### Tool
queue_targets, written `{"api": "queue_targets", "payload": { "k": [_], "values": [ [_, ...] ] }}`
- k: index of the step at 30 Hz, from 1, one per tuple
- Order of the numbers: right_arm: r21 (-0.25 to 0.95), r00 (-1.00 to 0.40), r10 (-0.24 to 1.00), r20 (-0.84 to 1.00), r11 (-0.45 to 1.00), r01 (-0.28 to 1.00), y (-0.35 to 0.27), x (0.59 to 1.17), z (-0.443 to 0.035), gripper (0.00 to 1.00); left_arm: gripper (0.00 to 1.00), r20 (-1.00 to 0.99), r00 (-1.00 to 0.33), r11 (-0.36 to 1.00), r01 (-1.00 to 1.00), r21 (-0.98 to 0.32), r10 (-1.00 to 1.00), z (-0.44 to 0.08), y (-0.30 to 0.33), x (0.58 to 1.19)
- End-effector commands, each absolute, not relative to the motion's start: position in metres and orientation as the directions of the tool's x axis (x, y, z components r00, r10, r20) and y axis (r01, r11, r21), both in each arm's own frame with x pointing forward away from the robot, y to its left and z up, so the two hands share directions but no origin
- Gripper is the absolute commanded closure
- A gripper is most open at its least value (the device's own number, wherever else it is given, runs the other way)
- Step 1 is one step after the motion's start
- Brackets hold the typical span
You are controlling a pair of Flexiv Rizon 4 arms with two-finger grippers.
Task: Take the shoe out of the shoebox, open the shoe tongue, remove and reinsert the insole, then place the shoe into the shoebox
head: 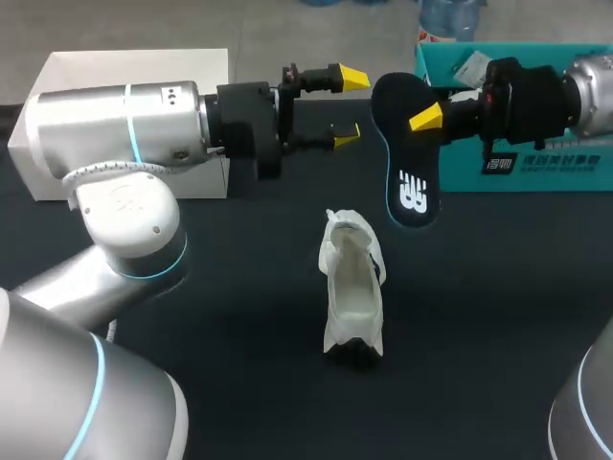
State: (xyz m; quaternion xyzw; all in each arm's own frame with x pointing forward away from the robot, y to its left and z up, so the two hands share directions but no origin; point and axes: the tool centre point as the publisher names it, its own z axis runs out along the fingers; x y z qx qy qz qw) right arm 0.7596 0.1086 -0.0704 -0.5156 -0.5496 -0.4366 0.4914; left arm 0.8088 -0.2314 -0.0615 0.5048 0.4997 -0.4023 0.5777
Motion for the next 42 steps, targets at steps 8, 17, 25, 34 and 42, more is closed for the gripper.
{"api": "queue_targets", "payload": {
  "k": [8,17,25,34,42],
  "values": [
    [-0.039,0.021,0.122,0.992,0.147,0.988,0.128,0.772,-0.081,1.0,0.02,-0.982,0.191,0.157,0.969,0.188,-0.003,-0.061,-0.251,0.804],
    [-0.05,0.031,0.126,0.992,0.152,0.987,0.125,0.768,-0.083,1.0,0.52,-0.984,0.176,0.161,0.972,0.171,-0.017,-0.066,-0.253,0.8],
    [-0.046,0.028,0.12,0.992,0.149,0.988,0.124,0.768,-0.083,1.0,0.63,-0.988,0.151,0.158,0.977,0.145,-0.025,-0.068,-0.251,0.799],
    [-0.043,0.026,0.117,0.993,0.146,0.988,0.122,0.769,-0.083,1.0,0.74,-0.99,0.142,0.149,0.979,0.142,0.006,-0.076,-0.246,0.798],
    [-0.044,0.026,0.118,0.993,0.149,0.988,0.123,0.772,-0.083,1.0,0.87,-0.991,0.135,0.135,0.982,0.135,0.004,-0.076,-0.248,0.794]
  ]
}}
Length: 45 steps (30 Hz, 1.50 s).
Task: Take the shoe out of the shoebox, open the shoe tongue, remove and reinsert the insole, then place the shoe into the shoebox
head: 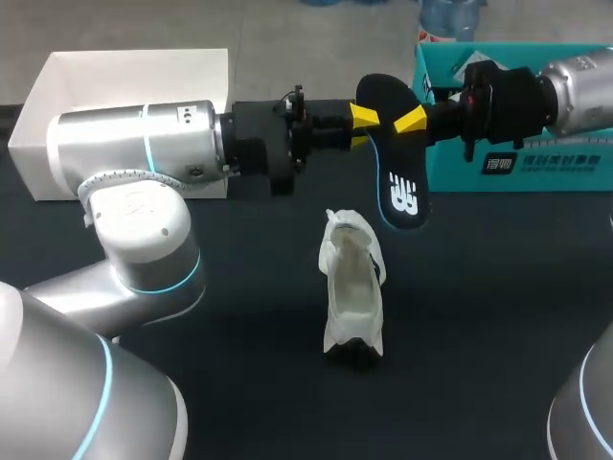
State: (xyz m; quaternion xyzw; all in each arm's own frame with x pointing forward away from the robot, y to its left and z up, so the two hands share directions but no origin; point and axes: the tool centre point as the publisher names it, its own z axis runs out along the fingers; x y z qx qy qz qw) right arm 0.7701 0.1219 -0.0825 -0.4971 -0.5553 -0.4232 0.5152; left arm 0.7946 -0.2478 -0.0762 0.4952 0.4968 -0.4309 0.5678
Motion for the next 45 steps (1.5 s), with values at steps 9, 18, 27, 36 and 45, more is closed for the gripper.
{"api": "queue_targets", "payload": {
  "k": [9,18,27,36,45],
  "values": [
    [-0.044,0.026,0.118,0.993,0.152,0.987,0.124,0.772,-0.082,1.0,0.76,-0.991,0.135,0.127,0.982,0.136,0.014,-0.079,-0.25,0.793],
    [-0.044,0.026,0.116,0.993,0.152,0.987,0.124,0.773,-0.082,1.0,0.97,-0.992,0.129,0.123,0.984,0.129,0.009,-0.079,-0.254,0.792],
    [-0.036,0.02,0.107,0.994,0.149,0.988,0.124,0.773,-0.083,1.0,1.0,-0.996,0.083,0.128,0.988,0.086,0.032,-0.084,-0.25,0.793],
    [-0.032,0.02,0.121,0.992,0.1,0.995,0.109,0.762,-0.086,0.0,1.0,-0.999,0.007,0.146,0.989,0.013,0.04,-0.083,-0.24,0.797],
    [-0.031,0.015,0.228,0.974,0.065,0.997,0.079,0.742,-0.089,0.0,1.0,-0.997,-0.048,0.168,0.985,-0.037,0.059,-0.085,-0.229,0.8]
  ]
}}
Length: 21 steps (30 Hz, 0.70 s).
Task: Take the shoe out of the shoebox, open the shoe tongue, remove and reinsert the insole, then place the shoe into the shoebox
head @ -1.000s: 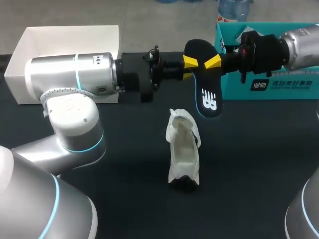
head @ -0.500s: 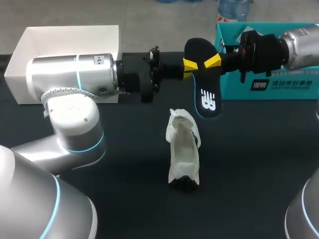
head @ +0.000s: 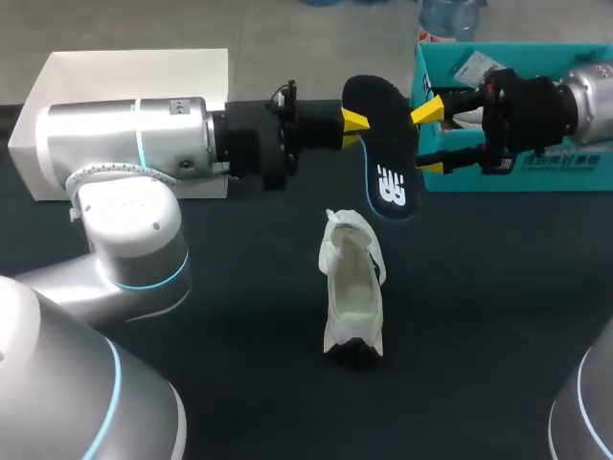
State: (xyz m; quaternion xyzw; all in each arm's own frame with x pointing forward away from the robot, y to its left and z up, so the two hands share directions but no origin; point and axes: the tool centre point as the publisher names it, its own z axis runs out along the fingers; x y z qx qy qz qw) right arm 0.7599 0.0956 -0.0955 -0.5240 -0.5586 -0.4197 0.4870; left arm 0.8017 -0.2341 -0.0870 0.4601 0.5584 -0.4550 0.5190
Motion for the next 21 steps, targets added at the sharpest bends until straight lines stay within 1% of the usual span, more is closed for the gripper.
{"api": "queue_targets", "payload": {
  "k": [1,3,4,18,19,20,21],
  "values": [
    [-0.02,0.006,0.243,0.97,0.053,0.998,0.075,0.74,-0.088,0.0,1.0,-0.997,-0.049,0.169,0.985,-0.038,0.059,-0.085,-0.229,0.8],
    [-0.004,-0.007,0.284,0.959,0.039,0.999,0.067,0.737,-0.088,0.0,1.0,-0.997,-0.051,0.17,0.985,-0.04,0.059,-0.084,-0.229,0.801],
    [0.003,-0.007,0.283,0.959,0.016,1.0,0.061,0.734,-0.089,0.0,1.0,-0.997,-0.051,0.17,0.985,-0.041,0.059,-0.084,-0.229,0.801],
    [0.003,-0.007,0.283,0.959,0.016,1.0,0.061,0.734,-0.089,0.0,1.0,-0.996,-0.03,0.144,0.989,-0.017,0.085,-0.077,-0.223,0.8],
    [-0.01,0.008,0.321,0.947,0.006,1.0,0.057,0.734,-0.095,0.0,1.0,-0.996,-0.035,0.142,0.99,-0.022,0.087,-0.076,-0.223,0.8],
    [-0.052,0.055,0.376,0.925,-0.02,0.998,0.05,0.734,-0.103,0.0,1.0,-0.996,-0.041,0.144,0.989,-0.028,0.085,-0.075,-0.222,0.799],
    [-0.032,0.047,0.365,0.93,-0.048,0.998,0.043,0.733,-0.107,0.0,1.0,-0.996,-0.047,0.148,0.988,-0.034,0.082,-0.073,-0.222,0.799]
  ]
}}
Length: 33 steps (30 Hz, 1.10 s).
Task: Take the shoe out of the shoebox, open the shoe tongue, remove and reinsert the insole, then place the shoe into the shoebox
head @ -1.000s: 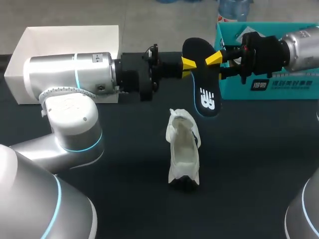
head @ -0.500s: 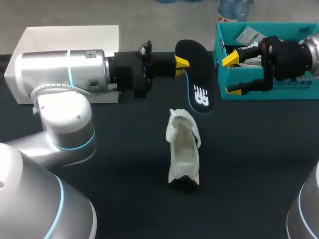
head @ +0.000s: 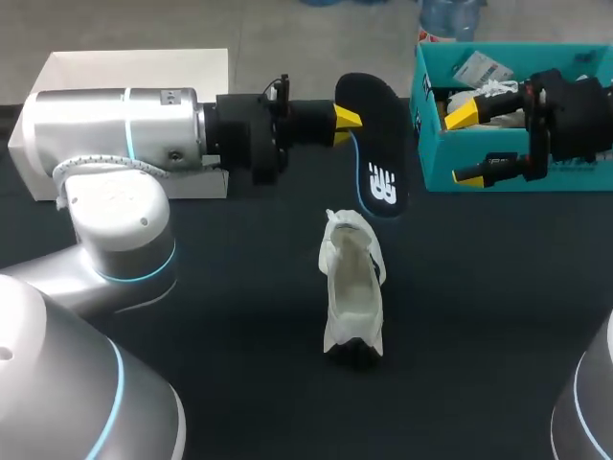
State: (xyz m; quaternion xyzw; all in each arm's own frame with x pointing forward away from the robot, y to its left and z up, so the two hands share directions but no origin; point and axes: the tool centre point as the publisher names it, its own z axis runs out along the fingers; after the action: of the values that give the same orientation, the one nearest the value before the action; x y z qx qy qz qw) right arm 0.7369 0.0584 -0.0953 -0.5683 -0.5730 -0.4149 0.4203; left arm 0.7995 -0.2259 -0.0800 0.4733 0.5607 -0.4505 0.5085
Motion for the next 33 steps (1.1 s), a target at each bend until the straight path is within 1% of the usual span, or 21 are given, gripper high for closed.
{"api": "queue_targets", "payload": {
  "k": [1,3,6,12,15,24,33],
  "values": [
    [-0.019,0.044,0.348,0.937,-0.073,0.997,0.036,0.732,-0.109,0.0,1.0,-0.995,-0.05,0.15,0.988,-0.037,0.081,-0.072,-0.222,0.799],
    [-0.012,0.06,0.412,0.909,-0.118,0.993,0.023,0.73,-0.111,0.0,1.0,-0.995,-0.069,0.156,0.986,-0.057,0.077,-0.071,-0.222,0.797],
    [0.016,0.062,0.456,0.888,-0.165,0.986,0.006,0.726,-0.109,0.0,1.0,-0.993,-0.088,0.156,0.985,-0.075,0.08,-0.071,-0.222,0.795],
    [0.039,0.067,0.531,0.844,-0.185,0.982,-0.021,0.717,-0.099,0.0,1.0,-0.992,-0.086,0.162,0.984,-0.071,0.088,-0.073,-0.219,0.796],
    [0.026,0.086,0.558,0.825,-0.189,0.982,-0.033,0.711,-0.093,0.0,1.0,-0.992,-0.091,0.168,0.983,-0.075,0.089,-0.073,-0.219,0.796],
    [-0.029,0.149,0.585,0.797,-0.209,0.978,-0.062,0.695,-0.093,0.0,1.0,-0.989,-0.117,0.181,0.978,-0.1,0.088,-0.075,-0.219,0.796],
    [-0.064,0.187,0.566,0.803,-0.23,0.971,-0.07,0.689,-0.098,0.0,1.0,-0.99,-0.118,0.204,0.974,-0.101,0.074,-0.074,-0.219,0.793]
  ]
}}
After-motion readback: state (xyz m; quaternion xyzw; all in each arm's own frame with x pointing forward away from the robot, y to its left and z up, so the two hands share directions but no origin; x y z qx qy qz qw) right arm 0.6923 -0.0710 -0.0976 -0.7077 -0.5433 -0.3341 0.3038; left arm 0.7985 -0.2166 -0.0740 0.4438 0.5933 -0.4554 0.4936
